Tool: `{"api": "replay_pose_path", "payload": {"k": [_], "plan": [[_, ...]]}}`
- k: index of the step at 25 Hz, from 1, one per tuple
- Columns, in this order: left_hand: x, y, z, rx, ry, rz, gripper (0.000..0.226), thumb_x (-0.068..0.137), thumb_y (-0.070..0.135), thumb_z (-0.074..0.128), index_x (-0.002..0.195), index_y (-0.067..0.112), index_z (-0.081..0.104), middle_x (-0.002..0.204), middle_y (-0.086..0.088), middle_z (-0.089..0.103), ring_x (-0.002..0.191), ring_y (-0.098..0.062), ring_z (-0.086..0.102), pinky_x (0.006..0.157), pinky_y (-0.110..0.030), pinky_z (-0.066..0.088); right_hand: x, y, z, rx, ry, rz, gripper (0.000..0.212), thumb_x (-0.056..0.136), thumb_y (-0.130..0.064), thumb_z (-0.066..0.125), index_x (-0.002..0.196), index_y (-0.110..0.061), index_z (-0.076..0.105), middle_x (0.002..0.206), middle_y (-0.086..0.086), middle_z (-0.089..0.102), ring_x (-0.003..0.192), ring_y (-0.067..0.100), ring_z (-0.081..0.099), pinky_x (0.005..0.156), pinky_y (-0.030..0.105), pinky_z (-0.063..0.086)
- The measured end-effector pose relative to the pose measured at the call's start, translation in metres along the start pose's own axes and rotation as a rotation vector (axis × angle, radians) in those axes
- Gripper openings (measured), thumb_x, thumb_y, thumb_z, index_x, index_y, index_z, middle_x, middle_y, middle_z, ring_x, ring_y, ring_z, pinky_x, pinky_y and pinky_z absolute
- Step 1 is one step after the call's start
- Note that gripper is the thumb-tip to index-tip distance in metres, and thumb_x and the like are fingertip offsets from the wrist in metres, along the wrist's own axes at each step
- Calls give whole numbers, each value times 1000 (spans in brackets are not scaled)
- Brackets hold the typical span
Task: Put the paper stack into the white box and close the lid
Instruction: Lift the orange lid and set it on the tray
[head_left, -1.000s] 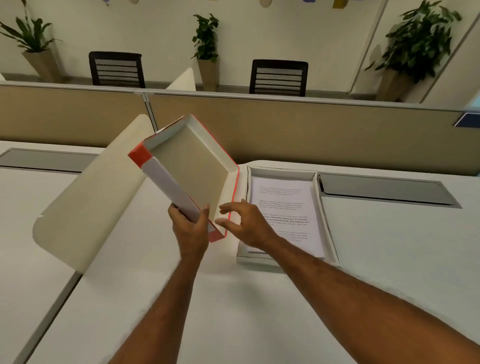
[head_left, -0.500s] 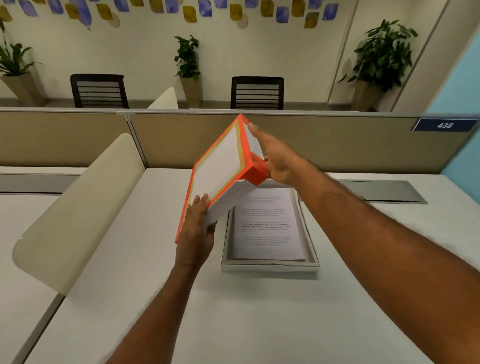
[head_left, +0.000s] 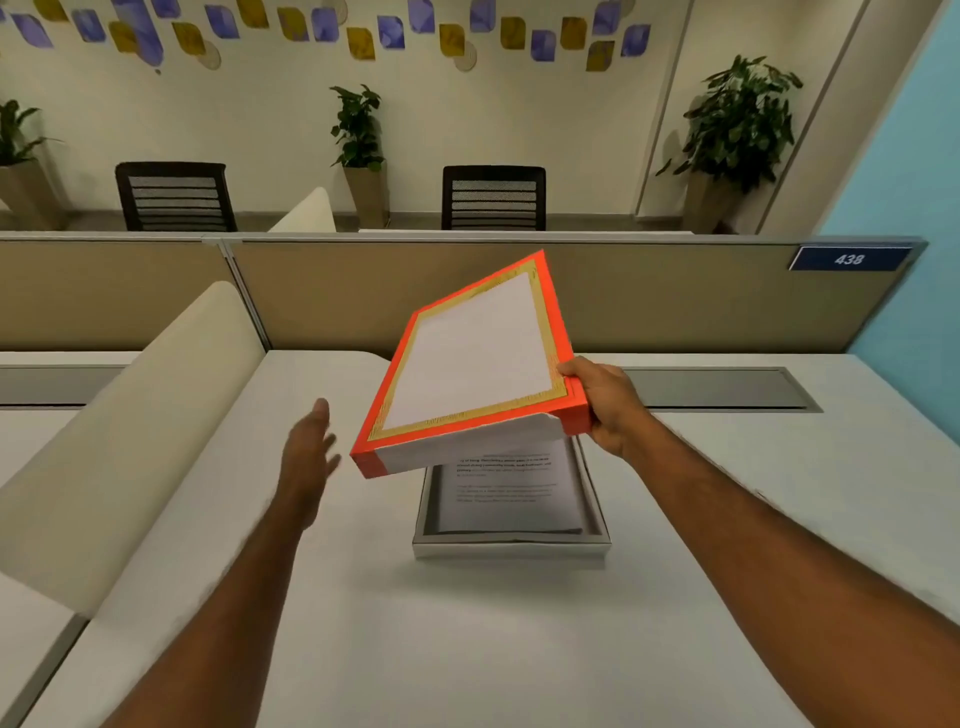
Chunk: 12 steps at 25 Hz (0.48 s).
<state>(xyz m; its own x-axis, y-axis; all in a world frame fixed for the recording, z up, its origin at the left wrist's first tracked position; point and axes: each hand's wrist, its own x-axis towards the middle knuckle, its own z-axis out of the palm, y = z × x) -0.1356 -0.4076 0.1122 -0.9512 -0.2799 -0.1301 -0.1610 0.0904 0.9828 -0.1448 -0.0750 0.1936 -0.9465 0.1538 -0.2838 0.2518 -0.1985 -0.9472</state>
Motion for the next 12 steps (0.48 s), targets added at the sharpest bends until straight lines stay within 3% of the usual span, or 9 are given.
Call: {"api": "replay_pose_path", "payload": {"k": [2,5,6,9,12], "plan": [[0,-1,13,-100,-215,-158,63,91,61,39,139,20,47,136,-7,59,125,-33,56,100,-51,48,5,15,-17,29,0,51,17,90,-17,60,101,-6,68,84,9,75,64,19,71,51,29,57],[-4,2,37,-207,-312,-219,40,93,52,43,118,27,63,101,-3,77,89,-27,75,69,-40,62,15,37,-35,24,-20,98,13,92,-21,59,97,-12,68,88,7,76,69,19,73,52,27,57],[-2,1,47,-201,-312,-208,38,96,46,43,121,25,61,103,-4,76,88,-27,75,67,-40,62,19,43,-40,20,-16,104,12,93,-22,58,95,-15,67,87,6,76,70,19,73,54,26,57],[3,0,67,-95,-270,-130,38,101,36,40,135,21,51,121,-7,66,102,-33,69,82,-49,59,29,61,-50,3,2,106,12,95,-24,54,94,-21,65,87,2,75,72,18,72,56,25,57],[7,-5,80,-41,-263,-99,32,101,35,39,129,25,52,121,-6,65,102,-33,68,86,-51,57,36,75,-60,-31,29,127,14,96,-26,51,94,-23,65,89,2,74,77,20,71,60,25,56]]}}
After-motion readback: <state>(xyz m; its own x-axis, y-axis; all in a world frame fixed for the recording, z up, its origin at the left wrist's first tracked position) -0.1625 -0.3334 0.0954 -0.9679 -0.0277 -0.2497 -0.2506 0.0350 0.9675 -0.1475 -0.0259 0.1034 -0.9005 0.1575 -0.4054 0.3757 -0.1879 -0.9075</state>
